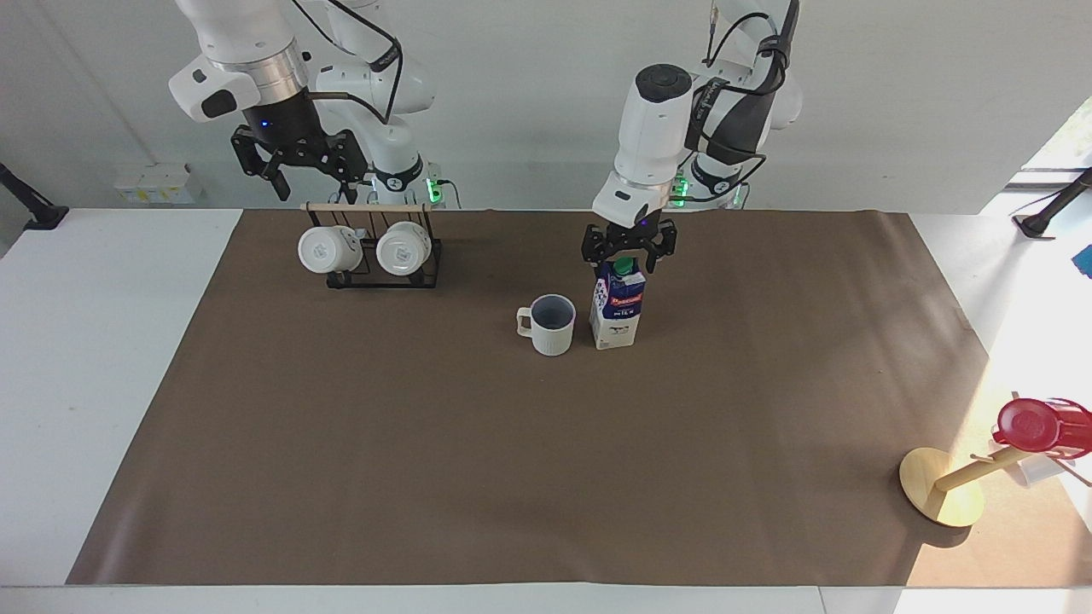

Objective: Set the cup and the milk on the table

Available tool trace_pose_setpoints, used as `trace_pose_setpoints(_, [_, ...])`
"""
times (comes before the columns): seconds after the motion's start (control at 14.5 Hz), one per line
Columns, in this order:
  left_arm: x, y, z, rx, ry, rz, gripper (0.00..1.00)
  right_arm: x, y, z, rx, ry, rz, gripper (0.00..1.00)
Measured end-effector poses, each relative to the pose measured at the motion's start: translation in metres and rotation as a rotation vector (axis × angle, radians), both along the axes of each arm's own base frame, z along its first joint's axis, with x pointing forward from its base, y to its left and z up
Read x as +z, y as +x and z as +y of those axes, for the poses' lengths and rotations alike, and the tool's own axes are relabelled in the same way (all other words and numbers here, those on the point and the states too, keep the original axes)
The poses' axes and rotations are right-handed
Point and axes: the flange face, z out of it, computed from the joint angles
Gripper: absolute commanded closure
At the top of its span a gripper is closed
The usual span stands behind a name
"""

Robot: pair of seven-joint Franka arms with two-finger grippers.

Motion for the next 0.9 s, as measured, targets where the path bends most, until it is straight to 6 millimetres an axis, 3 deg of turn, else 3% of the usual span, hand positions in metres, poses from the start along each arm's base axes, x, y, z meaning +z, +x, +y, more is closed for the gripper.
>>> trace_pose_setpoints(0.21, [0.038,0.004,0.011,-0.016,0.027,0.026,0.00,0.000,0.000,0.000,0.000,0.000,0.000,0.00])
trace_pose_setpoints(0.34, [0.071,0.008,0.033,-0.056,0.049,0.043,0.00,0.000,0.000,0.000,0.000,0.000,0.000,0.00])
trace_pose_setpoints(0.48, [0.104,0.017,0.076,-0.096,0.059,0.050,0.00,0.000,0.000,0.000,0.000,0.000,0.000,0.00])
trace_pose_setpoints(0.69, [0.147,0.028,0.163,-0.168,0.071,0.064,0.00,0.000,0.000,0.000,0.000,0.001,0.000,0.00])
trace_pose_setpoints(0.9, [0.176,0.037,0.234,-0.218,0.076,0.071,0.00,0.000,0.000,0.000,0.000,0.001,0.000,0.00])
